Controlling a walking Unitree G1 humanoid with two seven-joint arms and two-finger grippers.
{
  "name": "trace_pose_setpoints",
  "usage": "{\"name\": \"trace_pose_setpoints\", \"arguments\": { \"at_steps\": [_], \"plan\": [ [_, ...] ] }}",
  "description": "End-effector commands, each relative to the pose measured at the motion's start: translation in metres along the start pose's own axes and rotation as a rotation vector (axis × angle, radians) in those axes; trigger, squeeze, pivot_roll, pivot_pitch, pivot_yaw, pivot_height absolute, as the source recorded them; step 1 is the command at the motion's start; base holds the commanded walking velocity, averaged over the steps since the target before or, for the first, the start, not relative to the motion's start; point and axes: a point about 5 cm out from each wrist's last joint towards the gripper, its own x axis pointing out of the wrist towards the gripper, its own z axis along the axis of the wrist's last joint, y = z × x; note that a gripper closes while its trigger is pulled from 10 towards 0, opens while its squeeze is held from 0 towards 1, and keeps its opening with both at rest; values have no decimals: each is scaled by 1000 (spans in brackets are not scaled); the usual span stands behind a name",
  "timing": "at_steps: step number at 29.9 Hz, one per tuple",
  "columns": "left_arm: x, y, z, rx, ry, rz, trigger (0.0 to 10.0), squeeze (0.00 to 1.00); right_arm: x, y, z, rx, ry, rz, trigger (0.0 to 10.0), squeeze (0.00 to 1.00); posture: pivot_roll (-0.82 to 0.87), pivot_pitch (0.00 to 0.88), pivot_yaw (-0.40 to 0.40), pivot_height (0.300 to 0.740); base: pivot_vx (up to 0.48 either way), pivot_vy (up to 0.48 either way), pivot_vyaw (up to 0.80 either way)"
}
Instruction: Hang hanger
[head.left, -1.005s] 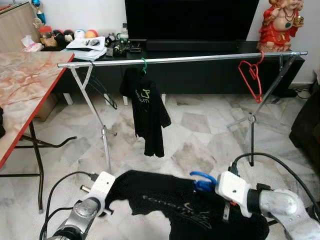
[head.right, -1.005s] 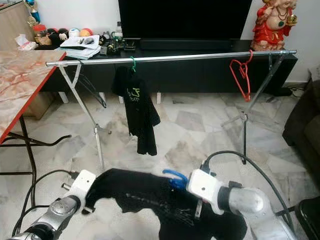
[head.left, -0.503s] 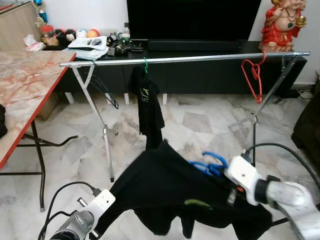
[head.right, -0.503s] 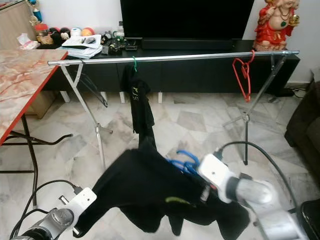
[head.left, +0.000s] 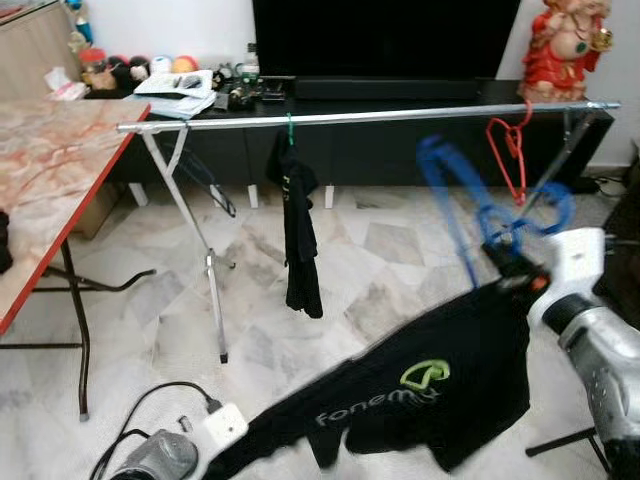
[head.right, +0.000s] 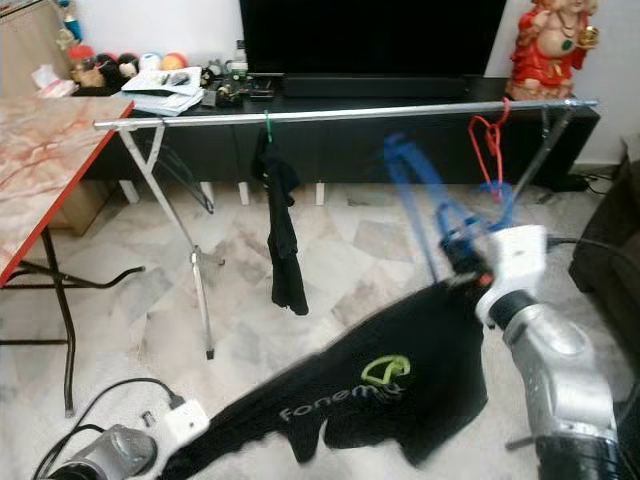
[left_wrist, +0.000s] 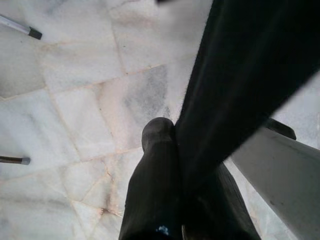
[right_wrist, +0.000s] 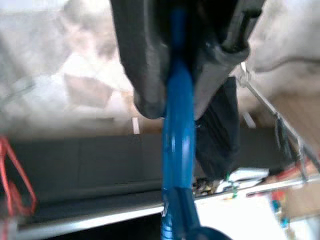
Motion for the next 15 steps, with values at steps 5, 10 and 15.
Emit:
{"name": "trace_pose_setpoints", "arguments": {
  "at_steps": [5, 10, 15],
  "plan": [
    [-4, 2, -22, 19, 84, -8, 0, 0, -5, -9, 9, -11, -57, -90, 10000, 0, -100, 78, 16, 740, 0, 0, 0],
    [-8, 15, 4, -31, -74, 15, 0, 0, -8, 26, 9, 159, -277, 132, 10000, 0, -95, 76, 17, 740, 0, 0, 0],
    [-15, 26, 25, -69, -210, 4, 0, 0, -7, 40, -24, 181, -173, 209, 10000, 0, -85, 75, 19, 740, 0, 0, 0]
  ]
}}
